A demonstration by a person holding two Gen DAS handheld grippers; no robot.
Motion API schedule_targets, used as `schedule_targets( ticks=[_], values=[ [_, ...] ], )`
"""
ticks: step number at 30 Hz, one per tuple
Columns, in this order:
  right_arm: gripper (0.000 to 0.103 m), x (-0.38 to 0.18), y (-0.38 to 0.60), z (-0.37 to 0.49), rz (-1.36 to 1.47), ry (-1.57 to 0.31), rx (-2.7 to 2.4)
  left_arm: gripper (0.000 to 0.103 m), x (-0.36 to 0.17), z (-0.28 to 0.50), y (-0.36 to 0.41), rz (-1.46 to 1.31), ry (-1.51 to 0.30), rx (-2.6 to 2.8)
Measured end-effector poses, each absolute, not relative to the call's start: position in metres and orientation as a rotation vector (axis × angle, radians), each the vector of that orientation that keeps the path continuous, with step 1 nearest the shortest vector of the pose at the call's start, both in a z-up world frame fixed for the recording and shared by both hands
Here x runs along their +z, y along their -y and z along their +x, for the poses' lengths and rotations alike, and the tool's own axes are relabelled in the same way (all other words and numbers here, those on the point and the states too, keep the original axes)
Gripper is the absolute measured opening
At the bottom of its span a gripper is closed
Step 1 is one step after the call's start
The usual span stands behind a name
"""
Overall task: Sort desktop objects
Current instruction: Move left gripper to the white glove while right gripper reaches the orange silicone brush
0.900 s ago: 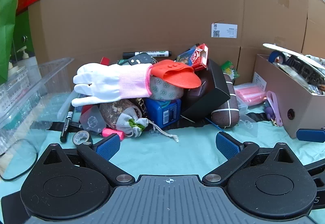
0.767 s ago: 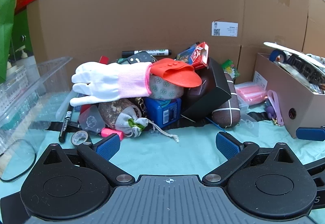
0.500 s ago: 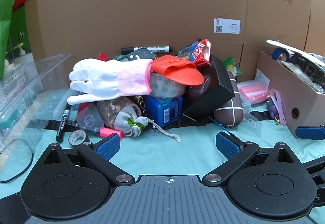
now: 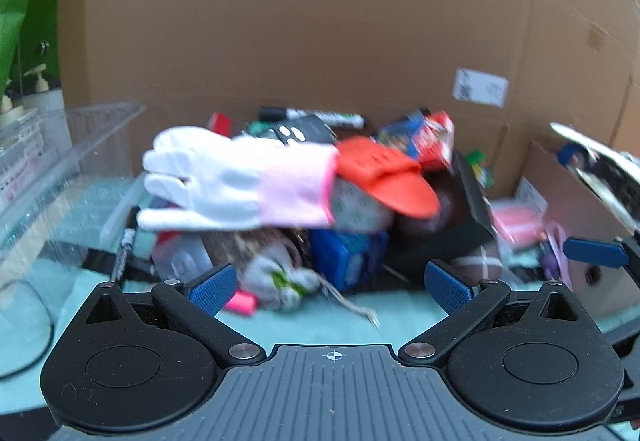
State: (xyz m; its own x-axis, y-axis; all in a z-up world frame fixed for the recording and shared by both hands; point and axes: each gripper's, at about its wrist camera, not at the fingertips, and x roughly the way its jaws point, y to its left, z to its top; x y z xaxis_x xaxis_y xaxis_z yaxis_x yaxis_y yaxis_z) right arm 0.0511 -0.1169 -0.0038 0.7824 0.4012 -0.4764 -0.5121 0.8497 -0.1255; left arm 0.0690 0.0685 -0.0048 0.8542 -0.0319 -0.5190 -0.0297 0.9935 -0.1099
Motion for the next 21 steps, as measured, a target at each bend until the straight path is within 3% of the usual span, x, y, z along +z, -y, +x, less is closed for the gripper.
schedule_targets(
  ticks=[8,15,21],
  values=[
    [0.098,0.0,0.091,0.083,-0.27,-0.406,0.566,0.103,-0.01,0.107,-0.105,-0.216,-0.538,0.075],
    [0.085,-0.008,0.062,0.102,-0.327,-0.392,0.605,0.099,-0.025,0.135,-0.122,-0.303,-0.56,0.064],
    [0.08,-0.015,0.048,0.117,-0.371,-0.373,0.587,0.099,-0.027,0.141,-0.134,-0.385,-0.517,0.06]
  ],
)
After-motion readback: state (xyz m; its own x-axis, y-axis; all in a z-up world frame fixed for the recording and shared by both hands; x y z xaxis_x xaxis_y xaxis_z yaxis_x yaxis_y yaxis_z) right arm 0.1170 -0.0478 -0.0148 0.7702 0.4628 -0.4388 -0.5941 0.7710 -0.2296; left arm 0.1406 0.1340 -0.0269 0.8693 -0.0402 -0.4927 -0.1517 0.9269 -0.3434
